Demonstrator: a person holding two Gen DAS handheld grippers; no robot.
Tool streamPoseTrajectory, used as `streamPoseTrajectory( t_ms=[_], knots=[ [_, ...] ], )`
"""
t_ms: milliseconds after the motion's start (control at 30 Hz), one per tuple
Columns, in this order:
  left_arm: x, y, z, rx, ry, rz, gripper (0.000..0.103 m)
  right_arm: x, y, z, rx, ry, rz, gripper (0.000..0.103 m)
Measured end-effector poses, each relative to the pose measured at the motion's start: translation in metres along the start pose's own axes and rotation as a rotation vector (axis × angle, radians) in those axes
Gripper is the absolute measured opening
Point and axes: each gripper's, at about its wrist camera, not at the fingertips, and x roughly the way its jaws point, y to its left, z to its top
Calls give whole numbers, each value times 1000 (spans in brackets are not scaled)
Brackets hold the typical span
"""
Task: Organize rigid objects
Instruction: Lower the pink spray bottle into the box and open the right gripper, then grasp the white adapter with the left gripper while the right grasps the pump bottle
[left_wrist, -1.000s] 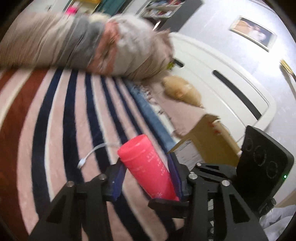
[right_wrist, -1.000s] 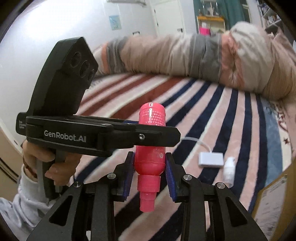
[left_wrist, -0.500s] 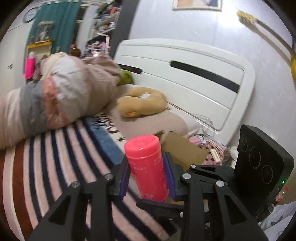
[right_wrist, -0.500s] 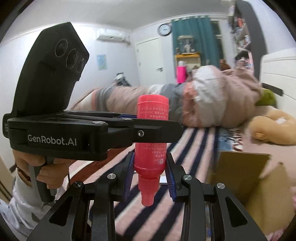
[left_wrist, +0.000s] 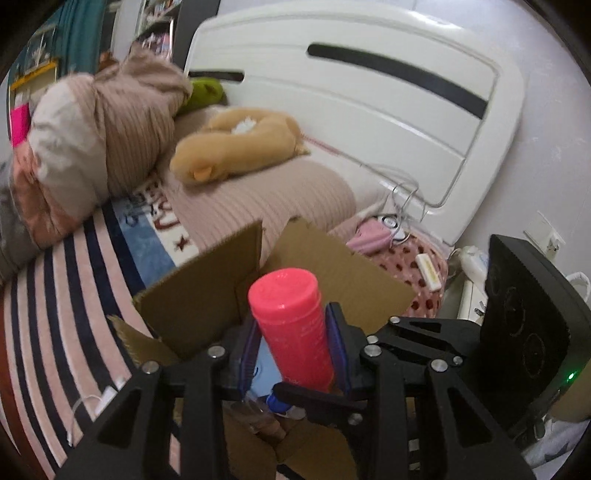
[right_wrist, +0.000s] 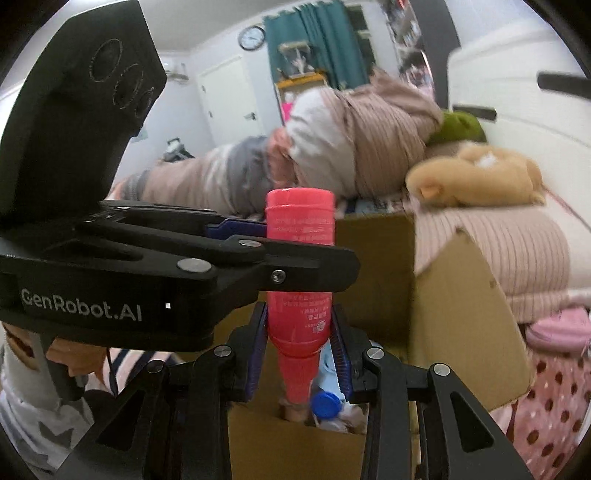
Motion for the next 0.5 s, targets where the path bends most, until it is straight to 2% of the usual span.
streamPoseTrajectory(
  t_ms=[100, 167, 233, 367, 400, 500],
  knots=[
    [6, 1, -3, -7, 18, 12, 35, 4, -8, -4, 30, 31, -19, 30],
    [4, 2, -4, -7, 8, 41, 42, 6, -10, -4, 43, 48, -54, 31],
    [-3, 6, -4, -19, -5, 56, 57, 3, -12, -3, 53, 50, -80, 33],
    [-19, 11, -5, -24, -22, 70, 59, -5, -10, 0, 73, 30, -109, 42],
    [-26, 11, -6, -16, -34, 83, 62, -8, -7, -1, 71, 24, -108, 44],
    [-49, 15, -10, -7, -77, 118, 67, -12, 7, 3, 59, 13, -99, 44]
  ],
)
